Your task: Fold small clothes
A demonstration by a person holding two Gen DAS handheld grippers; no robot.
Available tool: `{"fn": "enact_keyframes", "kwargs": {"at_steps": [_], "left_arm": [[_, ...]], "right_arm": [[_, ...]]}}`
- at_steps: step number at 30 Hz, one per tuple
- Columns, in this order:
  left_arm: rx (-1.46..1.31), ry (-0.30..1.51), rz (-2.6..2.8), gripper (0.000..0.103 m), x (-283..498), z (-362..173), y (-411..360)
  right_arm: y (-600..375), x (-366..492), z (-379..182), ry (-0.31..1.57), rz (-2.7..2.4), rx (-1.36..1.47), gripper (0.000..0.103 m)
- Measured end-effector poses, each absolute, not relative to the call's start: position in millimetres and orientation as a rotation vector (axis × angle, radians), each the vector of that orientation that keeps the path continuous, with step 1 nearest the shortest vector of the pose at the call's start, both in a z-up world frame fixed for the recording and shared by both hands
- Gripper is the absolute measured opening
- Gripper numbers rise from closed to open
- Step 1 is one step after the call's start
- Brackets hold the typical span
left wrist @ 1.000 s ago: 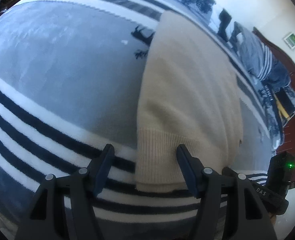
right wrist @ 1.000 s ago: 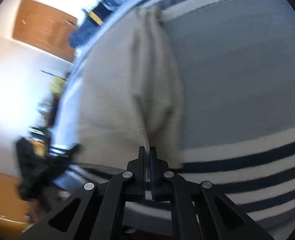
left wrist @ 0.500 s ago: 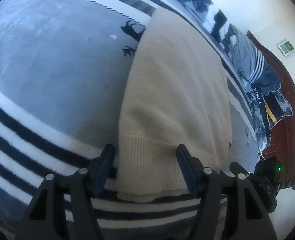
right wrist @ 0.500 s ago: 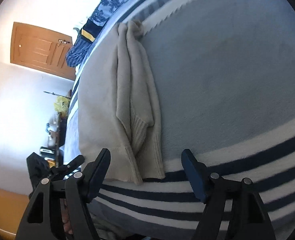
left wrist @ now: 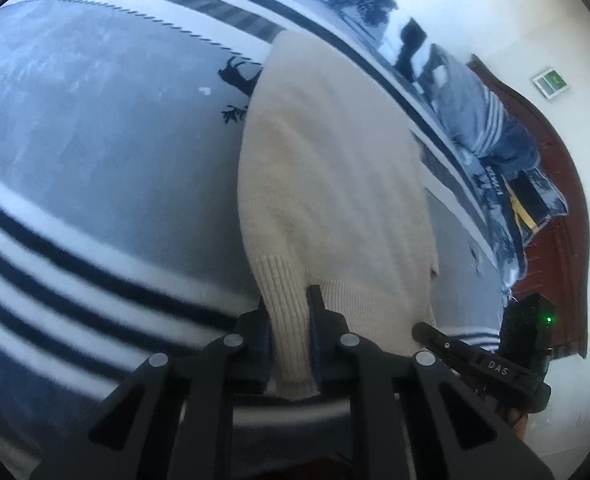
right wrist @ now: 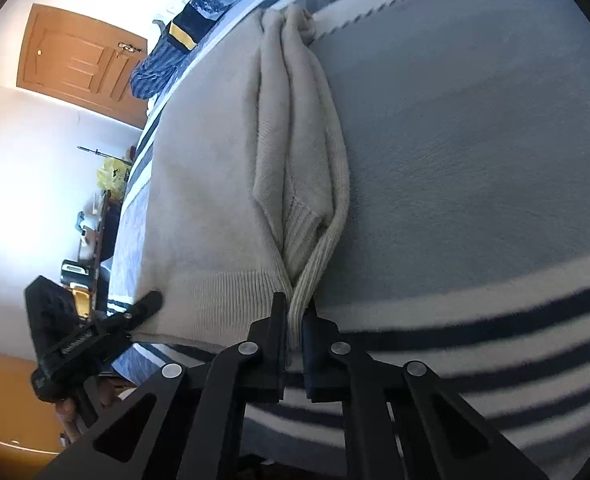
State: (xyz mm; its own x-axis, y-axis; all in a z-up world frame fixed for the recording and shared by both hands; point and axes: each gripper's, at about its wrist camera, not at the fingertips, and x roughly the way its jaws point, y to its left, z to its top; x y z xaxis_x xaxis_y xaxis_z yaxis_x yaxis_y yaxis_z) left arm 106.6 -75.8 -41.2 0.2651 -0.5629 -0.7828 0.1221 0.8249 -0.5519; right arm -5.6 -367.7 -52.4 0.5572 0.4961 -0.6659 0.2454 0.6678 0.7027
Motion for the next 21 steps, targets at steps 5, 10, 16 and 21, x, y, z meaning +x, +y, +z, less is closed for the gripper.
{"fn": "enact_keyframes", "kwargs": {"at_steps": [5,10,16,21], "left_arm": [[-0.35,1.241,-0.5,0.015,56,-28,-60],[-0.257,1.29,-0.443,0.016,23,-55,-53],[-0.174,1.206,-0.423,0.018,12,-42,-62],[-0.129,1.234,-0.393,0.021,3,-52,-56]], "right_arm": [[-348,-44,-37,1.002,0.199,0.822,0.004],[-323,-70,-62,1.084,0.184,0.752,0.005],[-309,-70,-53,1.047,0.139,0.604,0.005],[-312,-73,-61,1.082,0.114,0.607,0.009]]}}
